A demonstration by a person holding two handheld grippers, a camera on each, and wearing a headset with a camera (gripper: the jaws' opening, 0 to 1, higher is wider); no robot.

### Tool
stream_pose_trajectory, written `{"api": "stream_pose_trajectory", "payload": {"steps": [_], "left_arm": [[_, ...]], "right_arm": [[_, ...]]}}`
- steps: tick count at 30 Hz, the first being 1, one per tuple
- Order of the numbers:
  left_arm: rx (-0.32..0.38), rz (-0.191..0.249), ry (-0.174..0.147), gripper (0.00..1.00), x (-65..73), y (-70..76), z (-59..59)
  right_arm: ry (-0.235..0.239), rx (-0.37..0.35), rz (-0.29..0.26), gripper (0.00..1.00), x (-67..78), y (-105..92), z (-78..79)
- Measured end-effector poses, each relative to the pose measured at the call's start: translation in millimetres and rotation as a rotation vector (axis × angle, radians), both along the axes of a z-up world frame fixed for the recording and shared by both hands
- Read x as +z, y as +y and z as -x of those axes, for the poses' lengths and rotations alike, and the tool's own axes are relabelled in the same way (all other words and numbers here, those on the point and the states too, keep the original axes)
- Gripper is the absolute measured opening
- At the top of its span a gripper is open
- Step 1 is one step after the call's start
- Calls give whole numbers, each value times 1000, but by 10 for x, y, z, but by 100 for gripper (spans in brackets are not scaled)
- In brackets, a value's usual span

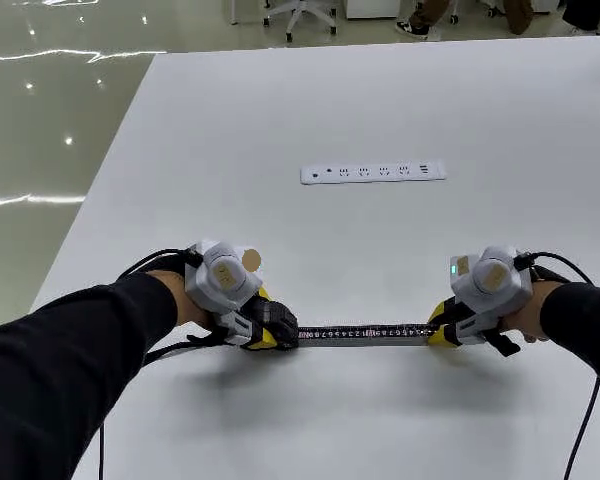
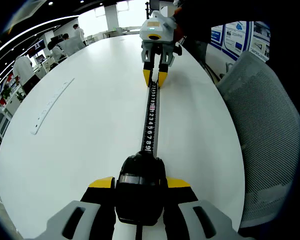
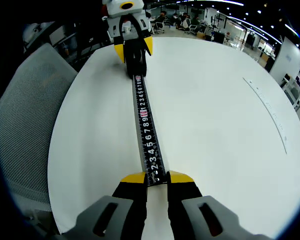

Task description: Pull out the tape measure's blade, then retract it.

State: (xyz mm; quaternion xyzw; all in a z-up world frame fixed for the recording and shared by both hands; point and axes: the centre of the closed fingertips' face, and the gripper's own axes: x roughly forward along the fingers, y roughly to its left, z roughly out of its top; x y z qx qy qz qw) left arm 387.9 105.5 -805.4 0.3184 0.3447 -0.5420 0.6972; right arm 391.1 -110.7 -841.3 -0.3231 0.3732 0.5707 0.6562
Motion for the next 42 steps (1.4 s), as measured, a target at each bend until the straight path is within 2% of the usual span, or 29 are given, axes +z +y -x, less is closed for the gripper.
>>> {"api": "stream_pose_trajectory", "payload": {"steps": [21, 42], "left_arm": [[1, 3, 1, 33, 3, -2, 0], [3, 5, 2, 33, 3, -4, 2]], "right_arm": [[1, -15, 18, 10, 9, -202, -12], [-1, -19, 25, 10, 34, -252, 8]]}}
